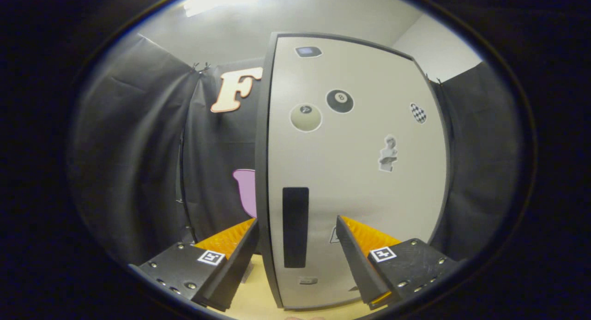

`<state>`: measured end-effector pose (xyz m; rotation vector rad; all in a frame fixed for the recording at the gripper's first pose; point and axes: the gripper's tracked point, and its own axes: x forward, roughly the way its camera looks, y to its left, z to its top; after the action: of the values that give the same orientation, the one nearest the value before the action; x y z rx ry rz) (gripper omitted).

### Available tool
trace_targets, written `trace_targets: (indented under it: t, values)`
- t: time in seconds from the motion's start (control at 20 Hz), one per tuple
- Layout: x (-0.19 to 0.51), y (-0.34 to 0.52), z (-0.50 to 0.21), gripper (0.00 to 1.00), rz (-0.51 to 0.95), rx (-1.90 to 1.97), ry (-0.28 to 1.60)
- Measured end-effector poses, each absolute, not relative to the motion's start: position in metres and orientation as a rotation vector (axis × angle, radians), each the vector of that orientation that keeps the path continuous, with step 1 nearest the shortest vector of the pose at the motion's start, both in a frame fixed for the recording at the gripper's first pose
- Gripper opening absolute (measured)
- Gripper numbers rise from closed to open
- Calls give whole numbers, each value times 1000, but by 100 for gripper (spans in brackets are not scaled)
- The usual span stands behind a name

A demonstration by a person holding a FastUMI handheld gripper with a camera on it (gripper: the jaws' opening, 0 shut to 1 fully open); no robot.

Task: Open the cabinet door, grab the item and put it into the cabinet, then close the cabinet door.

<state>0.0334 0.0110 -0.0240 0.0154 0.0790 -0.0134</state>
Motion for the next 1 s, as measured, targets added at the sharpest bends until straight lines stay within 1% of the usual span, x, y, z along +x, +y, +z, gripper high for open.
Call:
trace_targets:
  t: [0.25, 0.4, 0.45, 0.6, 0.75, 0.8, 0.85, 0.9, 1.0]
  values:
    - [51, 18, -36, 98, -10, 29, 111]
    - [62, 22, -42, 87, -3, 30, 119]
    - [66, 19, -47, 87, -21, 27, 129]
    - [66, 23, -48, 65, 4, 36, 132]
    - [67, 22, -48, 65, 23, 33, 128]
    - [66, 23, -49, 59, 24, 38, 137]
    - [66, 9, -51, 42, -33, 33, 137]
    - [63, 7, -49, 25, -32, 60, 133]
    - [67, 7, -52, 25, -30, 31, 147]
